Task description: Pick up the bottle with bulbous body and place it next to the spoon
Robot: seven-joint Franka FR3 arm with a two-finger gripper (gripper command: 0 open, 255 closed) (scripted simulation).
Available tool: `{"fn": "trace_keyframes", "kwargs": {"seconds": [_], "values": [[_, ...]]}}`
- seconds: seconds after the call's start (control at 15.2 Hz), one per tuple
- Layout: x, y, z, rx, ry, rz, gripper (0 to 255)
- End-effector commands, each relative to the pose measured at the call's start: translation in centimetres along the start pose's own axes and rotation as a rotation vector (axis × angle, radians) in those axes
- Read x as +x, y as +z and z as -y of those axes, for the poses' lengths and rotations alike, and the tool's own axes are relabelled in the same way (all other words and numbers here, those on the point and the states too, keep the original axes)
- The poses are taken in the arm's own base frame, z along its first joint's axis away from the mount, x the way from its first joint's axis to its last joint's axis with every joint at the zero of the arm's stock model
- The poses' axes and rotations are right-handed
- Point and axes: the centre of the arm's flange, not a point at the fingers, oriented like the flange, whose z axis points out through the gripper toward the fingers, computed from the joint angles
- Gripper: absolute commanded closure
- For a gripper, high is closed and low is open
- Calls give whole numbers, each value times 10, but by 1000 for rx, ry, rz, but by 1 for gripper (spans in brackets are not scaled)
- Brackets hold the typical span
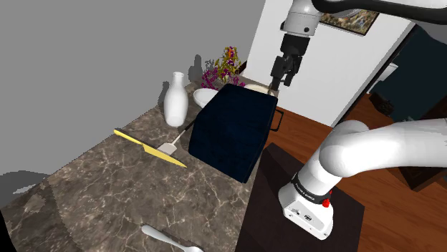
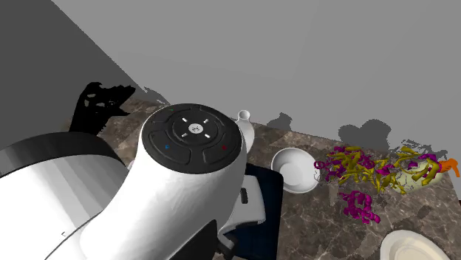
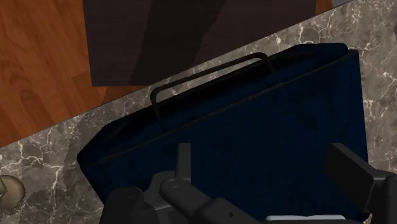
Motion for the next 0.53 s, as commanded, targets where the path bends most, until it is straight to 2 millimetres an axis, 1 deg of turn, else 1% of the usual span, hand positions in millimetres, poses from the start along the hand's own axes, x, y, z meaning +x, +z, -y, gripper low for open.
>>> {"fn": "trace_keyframes", "kwargs": {"seconds": [0.0,0.46], "values": [[0,0,0,0,0,0,0],[88,7,35,-5,11,12,0]]}}
